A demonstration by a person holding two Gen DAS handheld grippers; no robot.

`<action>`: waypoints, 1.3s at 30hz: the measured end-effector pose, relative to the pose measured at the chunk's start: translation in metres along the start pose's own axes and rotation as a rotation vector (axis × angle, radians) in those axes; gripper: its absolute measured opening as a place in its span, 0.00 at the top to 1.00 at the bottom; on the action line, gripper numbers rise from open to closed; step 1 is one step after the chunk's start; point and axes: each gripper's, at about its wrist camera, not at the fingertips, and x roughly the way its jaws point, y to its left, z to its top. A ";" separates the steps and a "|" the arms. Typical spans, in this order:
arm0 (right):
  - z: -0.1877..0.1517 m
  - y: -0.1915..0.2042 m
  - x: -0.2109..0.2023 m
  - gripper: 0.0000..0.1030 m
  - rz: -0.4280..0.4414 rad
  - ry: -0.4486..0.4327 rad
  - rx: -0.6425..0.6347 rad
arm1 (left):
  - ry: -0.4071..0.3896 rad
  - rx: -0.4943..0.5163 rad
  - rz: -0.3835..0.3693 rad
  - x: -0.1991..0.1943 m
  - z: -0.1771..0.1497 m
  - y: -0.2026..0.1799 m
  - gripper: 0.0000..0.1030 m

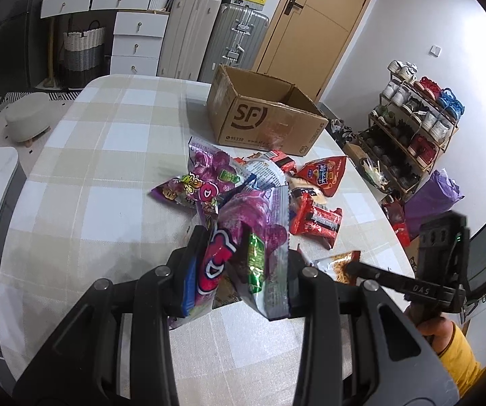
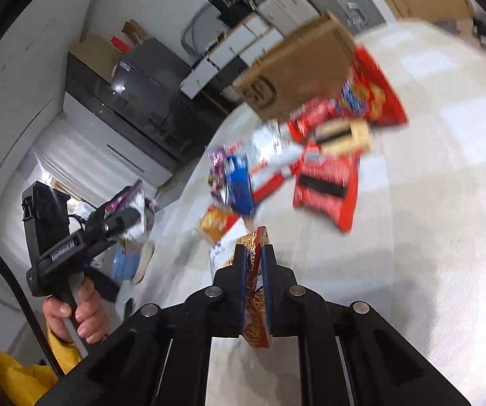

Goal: Organize snacks
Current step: 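Lift the noodle bag with the right gripper while the left carries the pink bag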

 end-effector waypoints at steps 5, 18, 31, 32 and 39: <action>-0.007 -0.011 0.012 0.49 0.014 0.035 0.063 | 0.005 0.002 0.001 0.001 -0.001 0.000 0.68; -0.001 0.012 0.039 0.10 -0.004 0.122 -0.036 | 0.013 -0.018 -0.003 0.001 -0.006 0.009 0.68; -0.024 0.046 0.053 0.55 -0.166 0.099 -0.288 | 0.018 -0.029 -0.004 0.003 -0.007 0.015 0.68; -0.025 0.044 0.049 0.55 -0.153 0.090 -0.283 | 0.017 -0.027 -0.004 0.003 -0.007 0.014 0.68; -0.011 0.049 0.000 0.55 -0.079 -0.014 -0.244 | -0.013 0.005 -0.013 -0.009 -0.001 0.002 0.68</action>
